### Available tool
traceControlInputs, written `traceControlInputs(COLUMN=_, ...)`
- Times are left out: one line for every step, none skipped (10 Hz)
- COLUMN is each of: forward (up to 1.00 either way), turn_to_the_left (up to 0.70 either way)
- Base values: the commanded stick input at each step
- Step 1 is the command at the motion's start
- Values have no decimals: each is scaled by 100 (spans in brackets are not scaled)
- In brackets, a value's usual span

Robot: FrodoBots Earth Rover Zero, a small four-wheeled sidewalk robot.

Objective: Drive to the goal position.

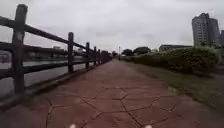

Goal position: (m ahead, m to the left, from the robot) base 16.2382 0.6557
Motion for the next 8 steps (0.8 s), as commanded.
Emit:
traceControlInputs(forward=100, turn_to_the_left=0)
traceControlInputs(forward=100, turn_to_the_left=0)
traceControlInputs(forward=100, turn_to_the_left=0)
traceControlInputs(forward=100, turn_to_the_left=0)
traceControlInputs(forward=100, turn_to_the_left=0)
traceControlInputs(forward=100, turn_to_the_left=0)
traceControlInputs(forward=100, turn_to_the_left=0)
traceControlInputs(forward=100, turn_to_the_left=0)
